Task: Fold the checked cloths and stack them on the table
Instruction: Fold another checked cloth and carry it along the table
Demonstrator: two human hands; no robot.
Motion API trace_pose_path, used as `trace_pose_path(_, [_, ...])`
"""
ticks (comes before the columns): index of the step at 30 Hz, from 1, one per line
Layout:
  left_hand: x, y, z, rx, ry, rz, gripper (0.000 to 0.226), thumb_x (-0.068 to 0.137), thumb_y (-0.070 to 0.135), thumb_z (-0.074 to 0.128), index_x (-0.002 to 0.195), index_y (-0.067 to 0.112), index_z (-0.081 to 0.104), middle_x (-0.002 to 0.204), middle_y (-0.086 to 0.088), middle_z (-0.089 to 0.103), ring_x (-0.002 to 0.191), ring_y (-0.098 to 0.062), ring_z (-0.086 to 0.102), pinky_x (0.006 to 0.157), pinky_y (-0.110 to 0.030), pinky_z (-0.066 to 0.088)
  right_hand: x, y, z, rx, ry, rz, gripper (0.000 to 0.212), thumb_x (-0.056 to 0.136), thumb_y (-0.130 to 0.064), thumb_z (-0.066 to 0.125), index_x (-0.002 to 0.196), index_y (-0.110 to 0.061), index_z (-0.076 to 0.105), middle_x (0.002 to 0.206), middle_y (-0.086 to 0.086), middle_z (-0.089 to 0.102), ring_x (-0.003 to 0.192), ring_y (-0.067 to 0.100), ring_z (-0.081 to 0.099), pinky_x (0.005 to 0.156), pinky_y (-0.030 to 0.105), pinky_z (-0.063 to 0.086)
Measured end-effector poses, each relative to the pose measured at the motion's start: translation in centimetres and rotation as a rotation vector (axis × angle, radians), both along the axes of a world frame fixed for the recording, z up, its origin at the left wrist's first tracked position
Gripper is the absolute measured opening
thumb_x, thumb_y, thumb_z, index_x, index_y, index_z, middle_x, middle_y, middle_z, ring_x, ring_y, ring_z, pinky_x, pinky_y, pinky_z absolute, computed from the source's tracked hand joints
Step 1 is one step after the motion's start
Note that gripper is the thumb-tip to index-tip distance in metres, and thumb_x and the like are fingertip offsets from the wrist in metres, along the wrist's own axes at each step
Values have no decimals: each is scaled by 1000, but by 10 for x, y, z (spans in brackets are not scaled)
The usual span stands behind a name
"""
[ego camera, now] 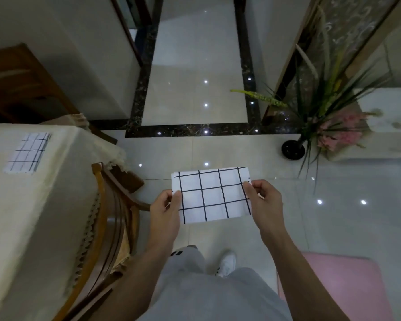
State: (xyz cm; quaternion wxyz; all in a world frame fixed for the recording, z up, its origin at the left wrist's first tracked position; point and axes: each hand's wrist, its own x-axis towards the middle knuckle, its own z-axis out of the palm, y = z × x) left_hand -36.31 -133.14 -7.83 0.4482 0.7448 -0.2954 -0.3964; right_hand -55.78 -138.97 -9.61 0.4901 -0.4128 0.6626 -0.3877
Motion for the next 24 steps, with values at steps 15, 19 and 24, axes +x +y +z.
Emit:
trace_pose_path(15, [96, -114, -17, -74, 20, 394, 24, 102, 23, 53, 88, 7, 64, 92, -23, 62, 76, -19, 56, 70, -37, 48, 133, -185, -9, -28, 90, 402, 11, 97, -29, 63, 94, -20, 68, 88, -3, 68, 84, 9, 62, 70, 18, 44])
trace_pose_path(19, [141, -154, -22, -85, 32, 499, 23, 102, 30, 53, 84, 21, 64, 91, -23, 63, 88, -43, 61, 78, -61, 55, 193, -244, -6, -24, 101, 508, 9, 97, -26, 64, 92, -20, 67, 87, -5, 65, 82, 4, 59, 67, 12, 41])
trace_pose_path(24, [193, -190, -11, -79, 3, 683, 23, 101, 32, 53, 83, 22, 65, 89, -19, 65, 85, -42, 63, 73, -63, 54, 273, -296, 2, -36, 73, 644, 9, 95, -26, 66, 90, -19, 68, 87, 2, 67, 79, 8, 59, 69, 16, 44])
